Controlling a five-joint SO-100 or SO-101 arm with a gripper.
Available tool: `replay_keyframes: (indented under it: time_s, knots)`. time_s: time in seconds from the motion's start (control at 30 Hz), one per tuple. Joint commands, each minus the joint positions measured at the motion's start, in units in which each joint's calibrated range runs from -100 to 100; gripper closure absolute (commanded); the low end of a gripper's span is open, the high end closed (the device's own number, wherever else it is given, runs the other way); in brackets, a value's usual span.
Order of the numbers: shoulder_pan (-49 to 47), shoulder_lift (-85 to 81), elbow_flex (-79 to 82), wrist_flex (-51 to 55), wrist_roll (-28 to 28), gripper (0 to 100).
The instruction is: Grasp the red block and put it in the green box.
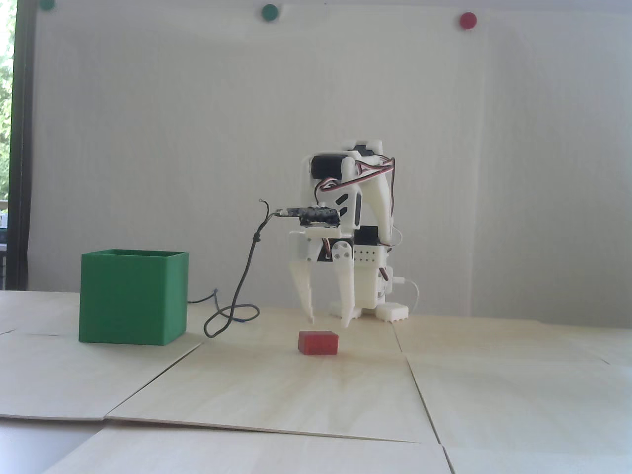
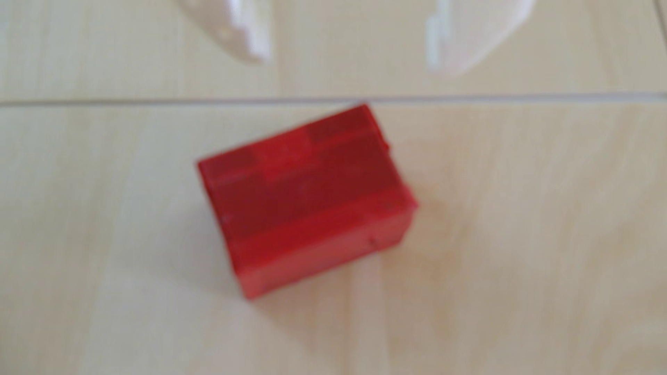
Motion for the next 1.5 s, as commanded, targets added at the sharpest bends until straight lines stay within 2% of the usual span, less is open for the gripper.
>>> replay_keyframes:
  time_s: [0.0,0.4,0.77,1.03,1.27,1.47]
  knots:
    - [0.5,-1.2,-6.2,0.3,1.0,85]
    - [0.5,-0.9,-7.5,0.1,2.1,85]
    - [0.5,-0.8,-7.5,0.1,6.5,85]
    - [0.5,-0.8,-7.6,0.0,6.7,85]
    - [-0.5,-0.7,-7.6,-6.2,6.4,85]
    - [-0.7,1.5,-8.9,-7.0,6.3,85]
